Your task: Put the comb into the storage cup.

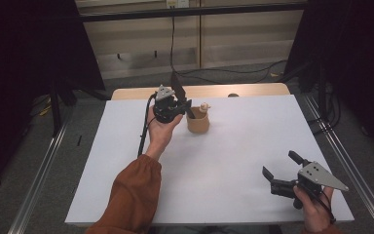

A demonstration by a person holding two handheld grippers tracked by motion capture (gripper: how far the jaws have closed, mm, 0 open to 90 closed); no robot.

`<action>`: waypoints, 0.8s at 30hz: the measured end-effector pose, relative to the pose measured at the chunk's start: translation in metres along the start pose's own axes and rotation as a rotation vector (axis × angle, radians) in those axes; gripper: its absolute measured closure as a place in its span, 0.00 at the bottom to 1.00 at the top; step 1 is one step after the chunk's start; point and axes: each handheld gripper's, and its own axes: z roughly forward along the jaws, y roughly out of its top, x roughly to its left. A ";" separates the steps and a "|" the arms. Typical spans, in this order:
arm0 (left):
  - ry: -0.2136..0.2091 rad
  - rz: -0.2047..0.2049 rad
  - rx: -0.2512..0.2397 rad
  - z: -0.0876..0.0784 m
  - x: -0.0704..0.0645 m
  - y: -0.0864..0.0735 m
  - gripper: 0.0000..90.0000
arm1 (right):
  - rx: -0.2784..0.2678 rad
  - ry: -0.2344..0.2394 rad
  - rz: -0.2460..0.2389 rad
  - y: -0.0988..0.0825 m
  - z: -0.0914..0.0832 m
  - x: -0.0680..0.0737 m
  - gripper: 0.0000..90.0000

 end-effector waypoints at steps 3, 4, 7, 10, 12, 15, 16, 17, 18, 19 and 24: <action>0.007 -0.008 0.001 0.000 0.000 -0.001 0.81 | 0.000 0.001 0.000 0.000 0.000 0.000 0.00; 0.007 -0.007 0.000 -0.001 0.001 -0.001 0.81 | 0.001 0.001 0.000 0.000 0.000 0.000 0.00; 0.012 -0.009 -0.003 -0.001 0.002 -0.001 0.81 | 0.008 -0.002 -0.005 0.000 0.000 0.000 0.00; 0.014 -0.008 0.002 -0.001 0.002 -0.002 0.81 | 0.008 0.000 -0.005 0.000 0.000 0.000 0.00; 0.011 -0.005 0.002 0.000 0.002 -0.003 0.81 | 0.009 0.001 -0.006 -0.001 0.001 0.000 0.00; 0.014 -0.002 0.004 0.001 0.001 -0.003 0.81 | 0.008 0.002 -0.006 -0.001 0.001 0.000 0.00; 0.012 -0.001 0.004 0.002 0.000 -0.004 0.81 | 0.008 0.002 -0.005 -0.001 0.001 0.001 0.00; 0.014 0.002 0.004 0.002 0.000 -0.004 0.81 | 0.008 0.002 -0.006 -0.001 0.001 0.000 0.00; 0.014 0.003 0.006 0.002 0.000 -0.004 0.81 | 0.008 0.002 -0.006 -0.001 0.001 0.001 0.00; 0.014 0.004 0.007 0.002 0.001 -0.004 0.81 | 0.007 0.002 -0.006 -0.001 0.001 0.001 0.00; 0.019 -0.009 -0.001 0.006 0.001 -0.006 0.81 | 0.008 0.001 -0.005 -0.001 0.000 0.001 0.00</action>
